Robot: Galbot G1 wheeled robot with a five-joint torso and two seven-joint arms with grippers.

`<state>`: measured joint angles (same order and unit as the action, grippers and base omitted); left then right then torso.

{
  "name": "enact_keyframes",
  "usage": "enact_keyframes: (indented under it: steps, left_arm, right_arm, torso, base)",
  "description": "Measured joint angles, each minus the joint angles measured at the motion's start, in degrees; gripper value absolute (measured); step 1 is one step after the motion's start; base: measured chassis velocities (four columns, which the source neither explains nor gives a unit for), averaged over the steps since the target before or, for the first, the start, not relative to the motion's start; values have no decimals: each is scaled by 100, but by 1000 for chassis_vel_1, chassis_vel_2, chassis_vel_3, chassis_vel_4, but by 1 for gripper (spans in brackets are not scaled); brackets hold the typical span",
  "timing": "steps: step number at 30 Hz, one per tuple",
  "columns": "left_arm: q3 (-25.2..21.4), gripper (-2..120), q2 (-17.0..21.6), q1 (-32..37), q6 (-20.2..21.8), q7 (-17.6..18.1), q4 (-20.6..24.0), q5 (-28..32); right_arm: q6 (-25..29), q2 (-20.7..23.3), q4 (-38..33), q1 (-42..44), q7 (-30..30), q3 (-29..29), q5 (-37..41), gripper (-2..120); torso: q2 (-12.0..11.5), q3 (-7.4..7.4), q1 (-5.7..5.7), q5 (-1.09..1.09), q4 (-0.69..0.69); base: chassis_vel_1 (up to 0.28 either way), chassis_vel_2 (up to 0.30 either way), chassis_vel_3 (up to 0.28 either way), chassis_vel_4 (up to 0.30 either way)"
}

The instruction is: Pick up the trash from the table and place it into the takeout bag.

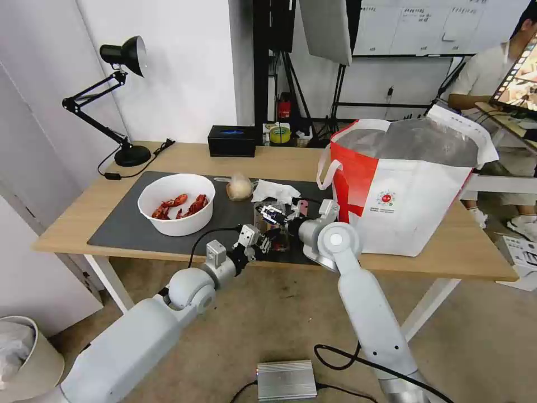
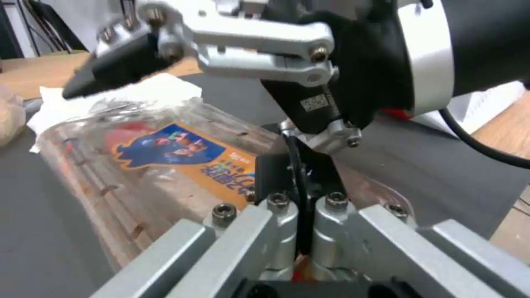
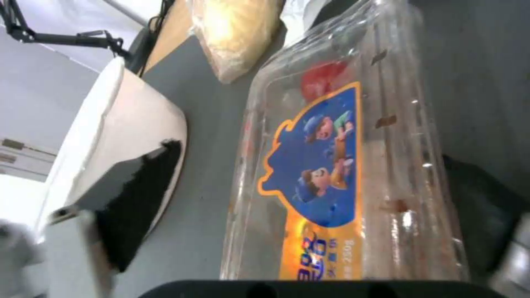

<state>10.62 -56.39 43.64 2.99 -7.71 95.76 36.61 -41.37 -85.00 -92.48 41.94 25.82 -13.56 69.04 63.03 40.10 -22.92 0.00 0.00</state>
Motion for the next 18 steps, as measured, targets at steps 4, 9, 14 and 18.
enact_keyframes:
  steps: [4,9,14,18]
  left_arm:
    - [0,0,1,2,-21,0,0,0]
    - [-2,0,3,3,-33,2,-2,0]
    - [-11,0,10,18,-36,3,1,0]
    - [-18,0,34,28,-39,4,15,0]
  right_arm:
    - [1,4,-2,2,0,2,-1,85]
    - [3,16,-18,36,-2,3,-3,64]
    - [3,16,-23,68,-5,3,-7,44]
    - [4,23,-24,88,-9,-4,-14,27]
  torso:
    - [0,0,0,0,0]
    - [0,0,0,0,0]
    - [0,0,0,0,0]
    - [0,0,0,0,0]
  base:
    - [0,0,0,0]
    - [0,0,0,0]
    - [0,0,0,0]
    - [0,0,0,0]
